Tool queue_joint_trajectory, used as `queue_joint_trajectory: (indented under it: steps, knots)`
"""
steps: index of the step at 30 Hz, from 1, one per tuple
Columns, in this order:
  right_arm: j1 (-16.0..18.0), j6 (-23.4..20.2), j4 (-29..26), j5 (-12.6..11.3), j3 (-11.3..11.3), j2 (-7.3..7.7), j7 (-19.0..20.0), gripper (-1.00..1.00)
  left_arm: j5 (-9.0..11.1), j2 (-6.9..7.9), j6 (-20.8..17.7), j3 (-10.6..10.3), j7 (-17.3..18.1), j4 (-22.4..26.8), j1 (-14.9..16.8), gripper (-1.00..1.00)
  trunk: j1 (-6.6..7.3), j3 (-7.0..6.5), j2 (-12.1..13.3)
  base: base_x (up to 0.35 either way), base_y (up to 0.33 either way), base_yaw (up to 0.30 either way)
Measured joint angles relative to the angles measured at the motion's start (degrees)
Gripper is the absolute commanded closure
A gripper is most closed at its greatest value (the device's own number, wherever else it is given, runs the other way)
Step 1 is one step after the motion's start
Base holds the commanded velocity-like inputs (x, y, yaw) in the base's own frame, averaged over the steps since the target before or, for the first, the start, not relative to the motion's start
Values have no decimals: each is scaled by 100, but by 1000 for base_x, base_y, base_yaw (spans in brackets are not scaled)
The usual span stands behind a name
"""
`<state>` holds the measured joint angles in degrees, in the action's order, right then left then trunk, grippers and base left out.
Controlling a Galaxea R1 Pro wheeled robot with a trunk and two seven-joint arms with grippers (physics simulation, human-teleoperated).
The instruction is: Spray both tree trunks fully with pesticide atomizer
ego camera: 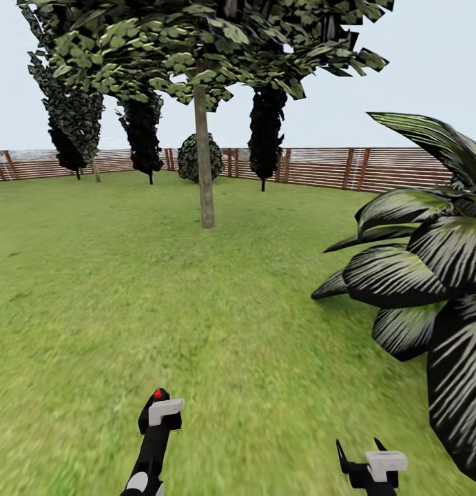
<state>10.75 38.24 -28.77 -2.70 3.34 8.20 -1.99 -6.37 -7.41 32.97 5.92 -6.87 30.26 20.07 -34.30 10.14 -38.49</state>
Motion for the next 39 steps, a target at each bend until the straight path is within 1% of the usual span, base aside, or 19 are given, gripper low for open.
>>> queue_joint_trajectory:
  steps: [12, 24, 39]
  knots:
    - [2, 0, 0, 0, 0, 0, -1, -100, 5, 0, 0, -2, 0, 2, 0, 100, 0, 0, 0, 350, 11, 9]
    - [2, 0, 1, 0, 0, 0, 0, -100, 6, 0, -1, 2, 0, 4, -1, 100, 0, 0, 0, 350, 77, 192]
    - [2, 0, 0, 0, 0, 0, 0, -100, 6, 0, 0, 0, 0, 2, 0, 100, 0, 0, 0, 350, 81, 17]
